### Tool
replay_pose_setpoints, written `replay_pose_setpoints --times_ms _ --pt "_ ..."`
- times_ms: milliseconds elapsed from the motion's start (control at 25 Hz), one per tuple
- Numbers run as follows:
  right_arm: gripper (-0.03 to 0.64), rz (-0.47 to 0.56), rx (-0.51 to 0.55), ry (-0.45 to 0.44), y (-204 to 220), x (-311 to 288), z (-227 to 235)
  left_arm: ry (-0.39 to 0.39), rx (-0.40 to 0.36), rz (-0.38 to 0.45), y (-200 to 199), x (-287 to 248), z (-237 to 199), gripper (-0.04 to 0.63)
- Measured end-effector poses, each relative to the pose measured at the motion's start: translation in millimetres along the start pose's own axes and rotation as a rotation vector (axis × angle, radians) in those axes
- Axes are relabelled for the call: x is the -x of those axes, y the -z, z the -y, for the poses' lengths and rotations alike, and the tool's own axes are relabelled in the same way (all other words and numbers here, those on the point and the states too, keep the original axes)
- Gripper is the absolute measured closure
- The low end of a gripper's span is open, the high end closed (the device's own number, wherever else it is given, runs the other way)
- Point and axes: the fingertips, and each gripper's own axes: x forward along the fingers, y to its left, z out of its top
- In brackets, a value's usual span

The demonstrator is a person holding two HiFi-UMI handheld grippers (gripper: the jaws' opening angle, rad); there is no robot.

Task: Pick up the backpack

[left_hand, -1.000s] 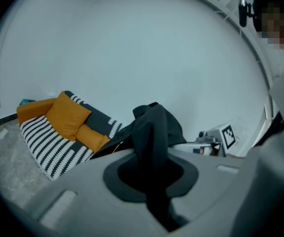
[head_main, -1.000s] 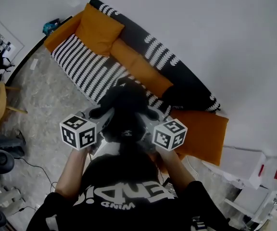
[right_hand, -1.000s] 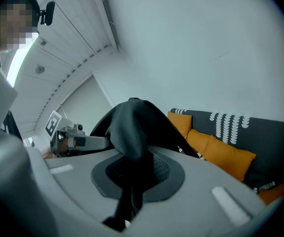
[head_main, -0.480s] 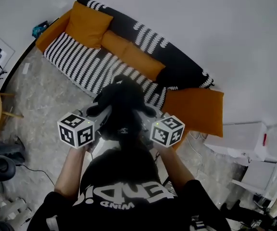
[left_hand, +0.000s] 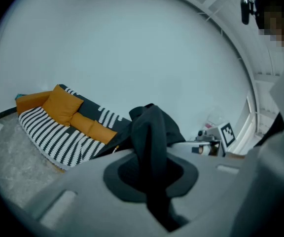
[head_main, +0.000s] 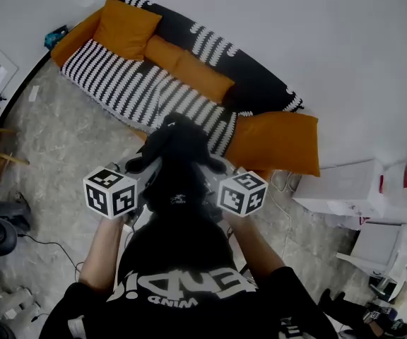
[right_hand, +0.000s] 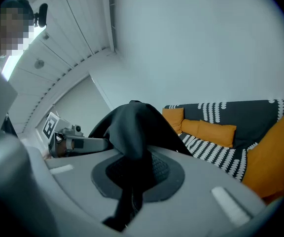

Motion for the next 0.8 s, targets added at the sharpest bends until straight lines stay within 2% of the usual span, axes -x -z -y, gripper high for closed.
replay_pose_setpoints --times_ms 360,800 --pt "0.597 -0.039 0.056 0.004 38.6 51.9 -26.1 -0.006 0.005 0.032 42.0 25.1 51.9 0.560" --pt "0.597 -0.104 0.093 -0.029 84.1 79.8 -20.5 -0.048 0.026 0.031 91.5 20.8 73.8 0.560"
